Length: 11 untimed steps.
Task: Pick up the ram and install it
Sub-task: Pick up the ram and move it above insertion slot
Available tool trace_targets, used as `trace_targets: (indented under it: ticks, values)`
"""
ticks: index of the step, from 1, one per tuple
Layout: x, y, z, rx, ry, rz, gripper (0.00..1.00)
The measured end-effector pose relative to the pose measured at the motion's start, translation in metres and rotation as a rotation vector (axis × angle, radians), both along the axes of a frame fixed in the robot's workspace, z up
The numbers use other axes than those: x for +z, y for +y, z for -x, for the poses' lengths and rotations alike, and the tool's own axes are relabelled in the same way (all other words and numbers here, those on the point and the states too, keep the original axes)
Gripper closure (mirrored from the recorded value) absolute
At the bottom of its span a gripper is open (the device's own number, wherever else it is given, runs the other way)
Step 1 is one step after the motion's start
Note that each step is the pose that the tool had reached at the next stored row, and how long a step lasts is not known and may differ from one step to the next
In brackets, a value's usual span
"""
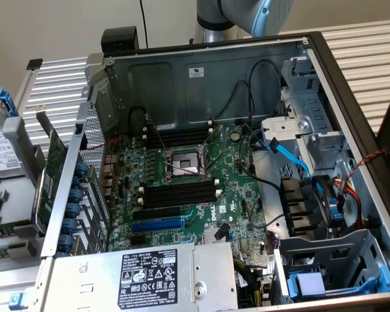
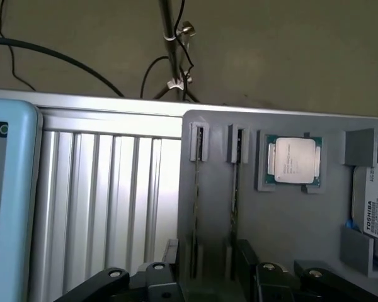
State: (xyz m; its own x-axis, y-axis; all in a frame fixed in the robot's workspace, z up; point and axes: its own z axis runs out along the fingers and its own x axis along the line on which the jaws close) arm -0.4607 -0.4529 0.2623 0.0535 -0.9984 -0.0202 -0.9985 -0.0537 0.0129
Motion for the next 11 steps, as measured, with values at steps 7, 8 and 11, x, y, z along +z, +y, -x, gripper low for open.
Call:
trace_targets:
  ticks: [7,8,11]
  values:
    - [-0.0127,0.0,0.0,-0.01,-0.0001,0.0001,0.52]
    - [-0.0145,0.0,0.0,-0.011,-0.0001,0.0001,0.52]
    - [-0.0202,-0.0002,0.0,-0.014,-0.0002,0.0,0.52]
